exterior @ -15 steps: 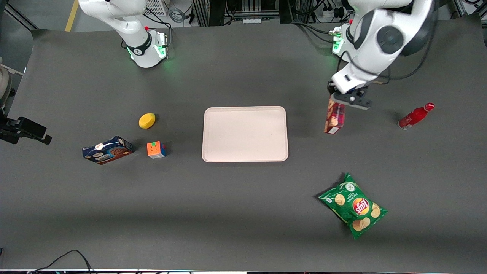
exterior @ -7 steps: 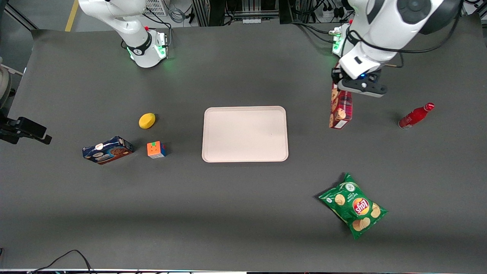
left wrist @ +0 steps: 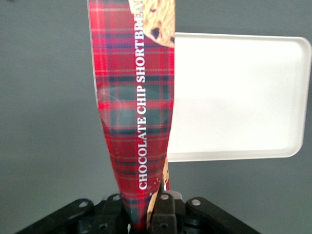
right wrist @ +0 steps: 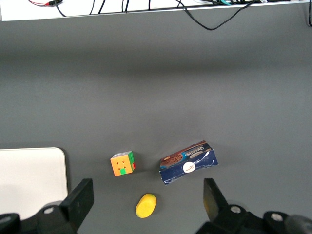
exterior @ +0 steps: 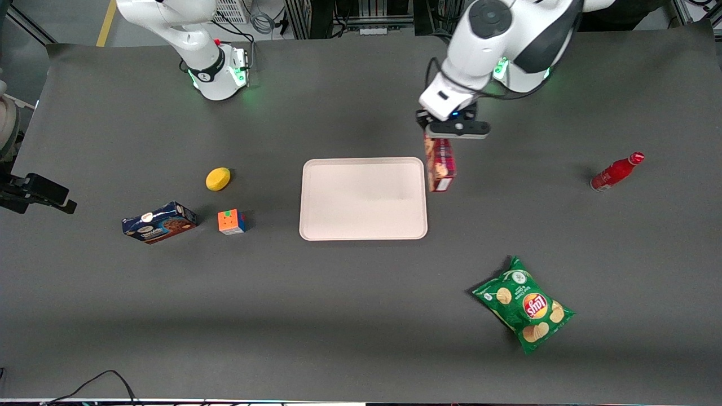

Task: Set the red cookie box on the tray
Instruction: 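Carry the box over the white tray and lower it down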

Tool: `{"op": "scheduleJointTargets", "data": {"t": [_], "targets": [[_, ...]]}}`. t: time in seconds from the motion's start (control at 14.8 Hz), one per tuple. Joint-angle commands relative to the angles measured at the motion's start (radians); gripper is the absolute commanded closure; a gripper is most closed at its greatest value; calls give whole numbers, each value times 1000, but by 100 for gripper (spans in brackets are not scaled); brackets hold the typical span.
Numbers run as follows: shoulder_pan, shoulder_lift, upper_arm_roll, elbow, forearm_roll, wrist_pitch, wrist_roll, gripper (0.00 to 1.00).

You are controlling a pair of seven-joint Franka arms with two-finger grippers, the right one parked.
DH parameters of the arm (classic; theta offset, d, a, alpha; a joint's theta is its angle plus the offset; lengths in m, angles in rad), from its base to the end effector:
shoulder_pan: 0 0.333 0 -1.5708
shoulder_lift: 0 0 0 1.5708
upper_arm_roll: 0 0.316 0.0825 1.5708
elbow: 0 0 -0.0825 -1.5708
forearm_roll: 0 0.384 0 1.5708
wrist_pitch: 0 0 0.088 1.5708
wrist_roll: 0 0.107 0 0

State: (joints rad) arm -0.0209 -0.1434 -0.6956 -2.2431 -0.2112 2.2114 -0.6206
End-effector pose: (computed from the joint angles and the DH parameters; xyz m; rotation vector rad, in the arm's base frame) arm 0.3784 -0.3461 0.4212 3.0246 0.0378 0.0223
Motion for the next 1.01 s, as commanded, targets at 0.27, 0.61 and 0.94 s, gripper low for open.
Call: {"op": "scheduleJointTargets", "data": {"t": [0.27,0.61,0.94], "targets": [[-21,327,-33,43,364,224,-387,99],[-24,517,-32,152,565,226,-445,98],[-31,649,-28,211,731,228,-550,98]]}}
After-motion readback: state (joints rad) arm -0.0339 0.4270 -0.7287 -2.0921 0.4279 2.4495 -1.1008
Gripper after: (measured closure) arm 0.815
